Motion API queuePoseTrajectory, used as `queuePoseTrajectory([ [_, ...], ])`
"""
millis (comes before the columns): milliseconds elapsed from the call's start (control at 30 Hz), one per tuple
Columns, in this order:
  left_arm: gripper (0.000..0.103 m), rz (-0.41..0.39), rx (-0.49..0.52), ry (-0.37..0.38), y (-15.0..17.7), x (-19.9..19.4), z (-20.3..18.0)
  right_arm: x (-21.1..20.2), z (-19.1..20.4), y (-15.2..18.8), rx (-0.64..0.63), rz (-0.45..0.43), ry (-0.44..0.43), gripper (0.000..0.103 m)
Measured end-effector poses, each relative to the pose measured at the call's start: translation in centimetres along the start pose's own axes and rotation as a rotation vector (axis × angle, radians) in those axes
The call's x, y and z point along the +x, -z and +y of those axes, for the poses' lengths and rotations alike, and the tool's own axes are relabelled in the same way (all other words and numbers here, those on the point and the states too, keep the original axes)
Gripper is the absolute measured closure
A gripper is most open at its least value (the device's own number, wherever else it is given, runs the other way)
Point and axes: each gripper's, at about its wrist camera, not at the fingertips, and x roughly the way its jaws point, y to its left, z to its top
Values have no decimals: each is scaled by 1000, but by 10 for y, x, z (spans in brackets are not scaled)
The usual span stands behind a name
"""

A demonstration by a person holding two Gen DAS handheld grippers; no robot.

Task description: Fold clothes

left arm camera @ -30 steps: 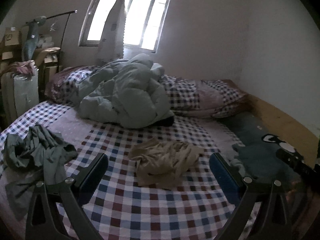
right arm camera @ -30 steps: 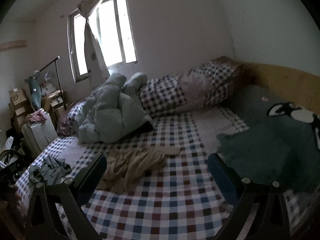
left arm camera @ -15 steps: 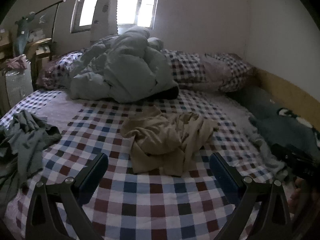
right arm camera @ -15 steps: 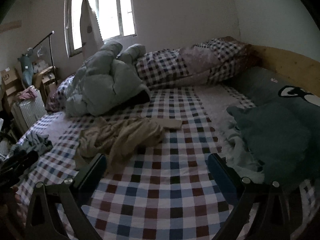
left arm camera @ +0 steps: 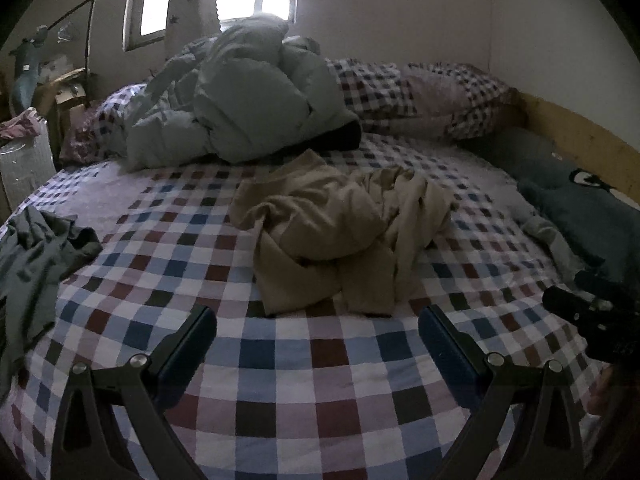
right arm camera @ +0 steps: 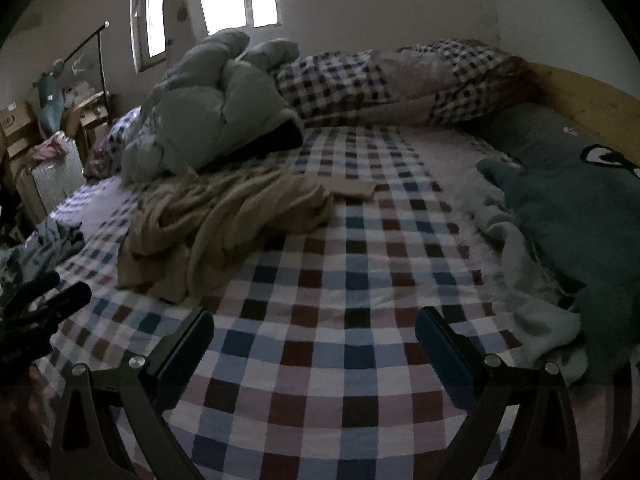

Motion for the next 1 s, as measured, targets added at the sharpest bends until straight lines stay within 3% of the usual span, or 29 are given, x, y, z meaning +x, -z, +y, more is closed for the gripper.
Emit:
queuePoseTrajectory([
  [367,1,95,-12,-9,19,27,-3,35,1,13,-16,70,24,0],
  [1000,0,124,-9,-42,31,42,-6,59,4,32,-13,150,24,0],
])
